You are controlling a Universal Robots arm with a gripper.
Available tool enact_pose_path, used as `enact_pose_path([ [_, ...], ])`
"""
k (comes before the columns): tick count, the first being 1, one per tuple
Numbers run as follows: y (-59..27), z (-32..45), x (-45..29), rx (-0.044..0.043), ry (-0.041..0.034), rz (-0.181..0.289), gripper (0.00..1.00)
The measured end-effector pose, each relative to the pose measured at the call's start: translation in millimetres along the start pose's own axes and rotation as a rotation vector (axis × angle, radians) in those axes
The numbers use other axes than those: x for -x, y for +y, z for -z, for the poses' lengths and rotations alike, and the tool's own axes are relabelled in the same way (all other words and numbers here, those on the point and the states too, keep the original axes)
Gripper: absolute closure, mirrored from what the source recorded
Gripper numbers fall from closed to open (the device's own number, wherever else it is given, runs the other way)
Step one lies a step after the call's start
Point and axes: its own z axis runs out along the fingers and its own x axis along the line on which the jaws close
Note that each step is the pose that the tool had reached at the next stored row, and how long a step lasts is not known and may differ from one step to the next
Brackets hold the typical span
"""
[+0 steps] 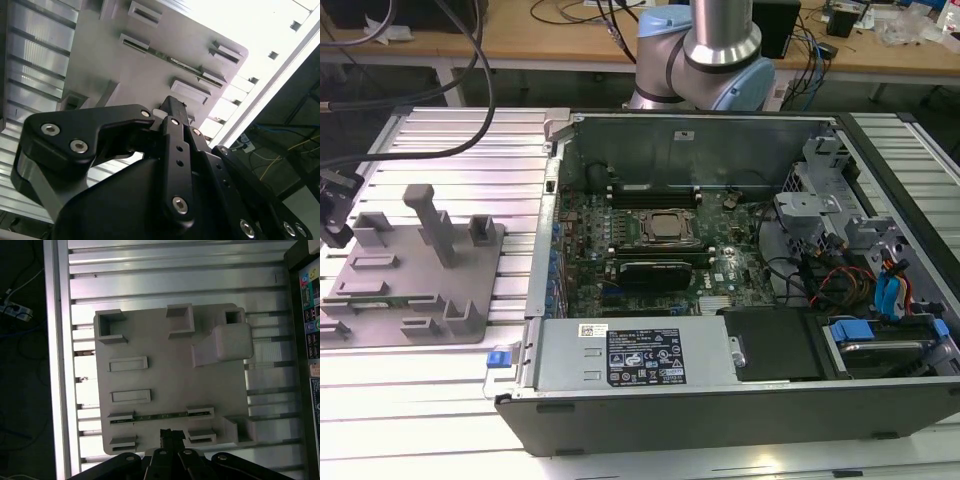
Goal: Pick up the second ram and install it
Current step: 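Pick up the second ram and move it above second insertion slot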
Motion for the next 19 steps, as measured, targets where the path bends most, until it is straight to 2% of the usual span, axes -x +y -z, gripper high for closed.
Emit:
enact_pose_path([
  [10,0.2,-0.1,0.0,-0.0001,0.0008,0.003,0.92],
  [12,0.2,-0.5,0.0,0.0012,0.0034,0.063,0.92],
  [13,0.2,-0.8,0.0,0.0023,0.0056,0.112,0.92],
  [14,0.1,-1.5,0.0,0.0039,0.0088,0.185,0.92],
  [15,0.1,-2.0,0.0,0.0045,0.0108,0.229,0.92],
  [17,0.1,-2.5,0.0,0.0052,0.0129,0.276,0.92],
  [19,0.0,-2.9,0.0,0.0067,0.0159,0.344,0.92],
])
